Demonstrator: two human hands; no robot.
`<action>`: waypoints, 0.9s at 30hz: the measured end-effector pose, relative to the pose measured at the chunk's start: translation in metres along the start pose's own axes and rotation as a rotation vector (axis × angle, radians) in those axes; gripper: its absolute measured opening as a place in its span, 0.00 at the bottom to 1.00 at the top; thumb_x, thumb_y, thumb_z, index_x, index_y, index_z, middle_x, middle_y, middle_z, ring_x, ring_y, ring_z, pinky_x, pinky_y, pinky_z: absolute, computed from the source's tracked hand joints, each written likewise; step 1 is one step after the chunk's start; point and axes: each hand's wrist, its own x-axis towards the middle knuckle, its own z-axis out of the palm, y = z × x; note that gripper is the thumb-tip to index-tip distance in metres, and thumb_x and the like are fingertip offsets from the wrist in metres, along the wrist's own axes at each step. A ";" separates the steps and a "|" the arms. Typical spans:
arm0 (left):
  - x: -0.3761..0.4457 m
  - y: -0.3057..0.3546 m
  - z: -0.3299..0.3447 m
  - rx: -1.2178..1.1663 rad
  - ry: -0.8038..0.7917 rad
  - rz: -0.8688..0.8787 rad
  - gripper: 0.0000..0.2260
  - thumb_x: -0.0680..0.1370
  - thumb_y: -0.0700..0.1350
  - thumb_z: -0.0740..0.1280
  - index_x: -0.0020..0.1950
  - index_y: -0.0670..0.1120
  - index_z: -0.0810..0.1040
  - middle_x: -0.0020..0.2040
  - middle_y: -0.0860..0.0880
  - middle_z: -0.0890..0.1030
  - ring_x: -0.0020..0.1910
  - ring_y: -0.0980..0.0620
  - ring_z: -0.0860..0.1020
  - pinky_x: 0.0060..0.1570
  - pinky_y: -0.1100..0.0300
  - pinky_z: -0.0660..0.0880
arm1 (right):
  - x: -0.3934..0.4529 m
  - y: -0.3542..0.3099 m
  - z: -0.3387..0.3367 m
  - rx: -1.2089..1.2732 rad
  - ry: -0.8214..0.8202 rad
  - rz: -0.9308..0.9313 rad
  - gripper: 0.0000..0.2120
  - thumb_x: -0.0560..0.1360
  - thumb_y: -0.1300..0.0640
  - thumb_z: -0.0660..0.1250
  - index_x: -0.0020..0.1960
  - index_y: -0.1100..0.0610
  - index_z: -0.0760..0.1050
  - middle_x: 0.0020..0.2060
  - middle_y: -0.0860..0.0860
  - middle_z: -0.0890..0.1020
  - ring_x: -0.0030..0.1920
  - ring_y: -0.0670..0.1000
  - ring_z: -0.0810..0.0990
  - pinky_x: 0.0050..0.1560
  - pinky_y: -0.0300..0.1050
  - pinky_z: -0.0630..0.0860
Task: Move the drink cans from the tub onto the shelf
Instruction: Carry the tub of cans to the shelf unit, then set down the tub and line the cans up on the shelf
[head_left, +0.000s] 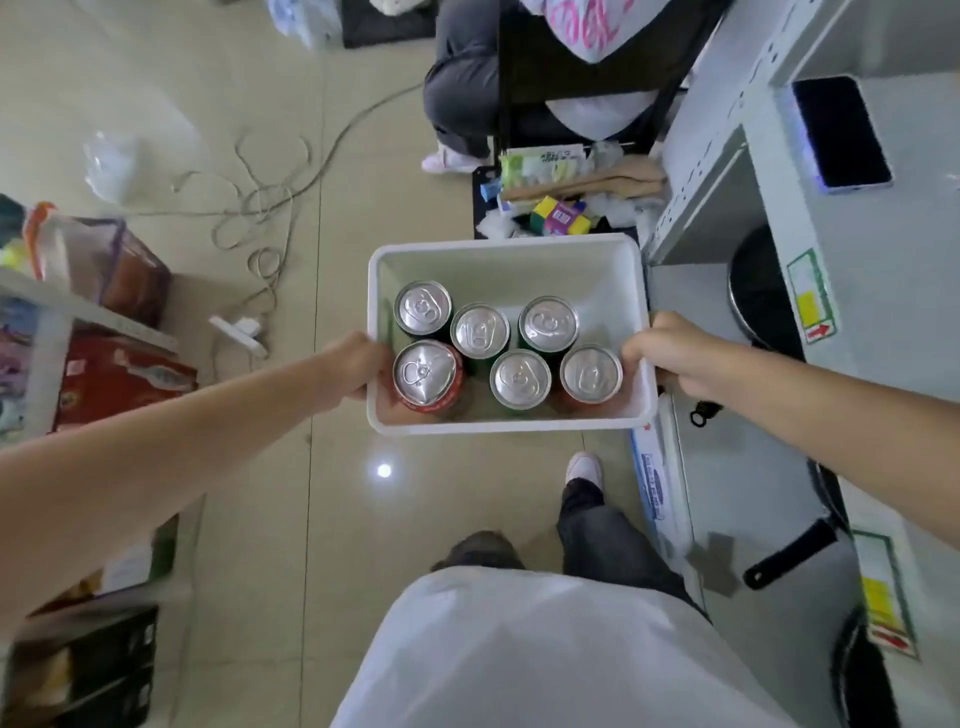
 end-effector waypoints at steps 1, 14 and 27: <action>0.007 0.008 0.009 0.004 0.010 -0.025 0.12 0.77 0.35 0.55 0.37 0.42 0.73 0.35 0.46 0.75 0.32 0.52 0.73 0.27 0.64 0.74 | 0.016 0.000 -0.007 -0.008 -0.013 0.015 0.23 0.65 0.72 0.61 0.61 0.72 0.68 0.49 0.64 0.76 0.46 0.57 0.74 0.38 0.43 0.68; 0.232 0.062 0.174 0.164 -0.099 -0.159 0.15 0.78 0.39 0.56 0.58 0.34 0.75 0.44 0.40 0.78 0.50 0.41 0.76 0.46 0.53 0.72 | 0.273 0.075 -0.062 -0.171 0.060 0.245 0.20 0.67 0.76 0.60 0.58 0.70 0.73 0.37 0.64 0.78 0.35 0.58 0.75 0.29 0.36 0.74; 0.265 0.061 0.188 0.167 -0.001 -0.054 0.22 0.77 0.51 0.60 0.68 0.43 0.65 0.64 0.43 0.74 0.57 0.43 0.74 0.54 0.54 0.69 | 0.297 0.087 -0.055 -0.190 0.277 0.220 0.17 0.72 0.58 0.63 0.60 0.59 0.69 0.56 0.61 0.76 0.59 0.59 0.76 0.52 0.49 0.73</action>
